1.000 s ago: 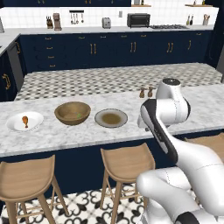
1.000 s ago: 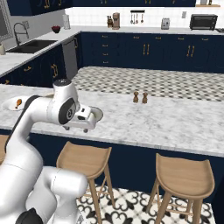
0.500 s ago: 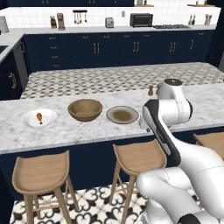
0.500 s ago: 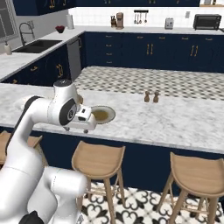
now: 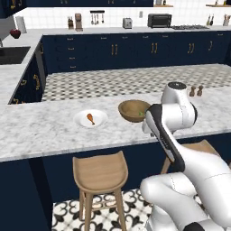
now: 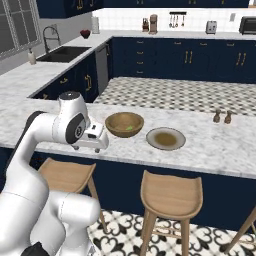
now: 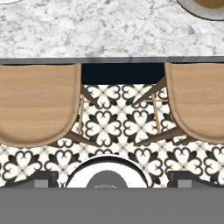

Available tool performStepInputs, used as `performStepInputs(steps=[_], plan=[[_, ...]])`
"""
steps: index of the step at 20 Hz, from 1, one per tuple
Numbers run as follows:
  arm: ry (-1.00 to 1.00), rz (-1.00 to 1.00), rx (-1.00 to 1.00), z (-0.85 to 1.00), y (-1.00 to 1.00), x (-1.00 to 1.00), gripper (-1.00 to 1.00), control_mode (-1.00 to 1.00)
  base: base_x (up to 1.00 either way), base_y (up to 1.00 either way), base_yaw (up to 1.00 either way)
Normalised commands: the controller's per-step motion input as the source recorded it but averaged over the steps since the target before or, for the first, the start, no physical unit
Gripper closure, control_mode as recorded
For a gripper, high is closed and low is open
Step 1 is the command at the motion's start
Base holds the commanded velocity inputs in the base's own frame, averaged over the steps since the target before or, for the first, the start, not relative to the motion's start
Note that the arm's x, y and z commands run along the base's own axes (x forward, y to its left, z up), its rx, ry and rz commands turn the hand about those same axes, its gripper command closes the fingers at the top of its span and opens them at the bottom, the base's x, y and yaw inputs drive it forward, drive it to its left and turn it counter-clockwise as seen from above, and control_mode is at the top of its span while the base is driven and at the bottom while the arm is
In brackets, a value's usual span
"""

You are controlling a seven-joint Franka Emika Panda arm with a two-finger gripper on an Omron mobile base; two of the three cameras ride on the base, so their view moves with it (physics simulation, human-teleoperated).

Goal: Pick the chicken drumstick and lemon wedge from their plates and place them in the bowl. Then put the bowl in the fridge.

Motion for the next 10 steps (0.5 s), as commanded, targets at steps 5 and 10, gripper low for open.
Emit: performStepInputs(steps=[5,10], plan=[[0.0,0.0,0.0,0.0,0.0,0.0,-1.0,1.0,0.47,0.3,0.0],[0.0,0.0,0.0,0.0,0.0,0.0,-1.0,1.0,0.5,0.01,0.0]])
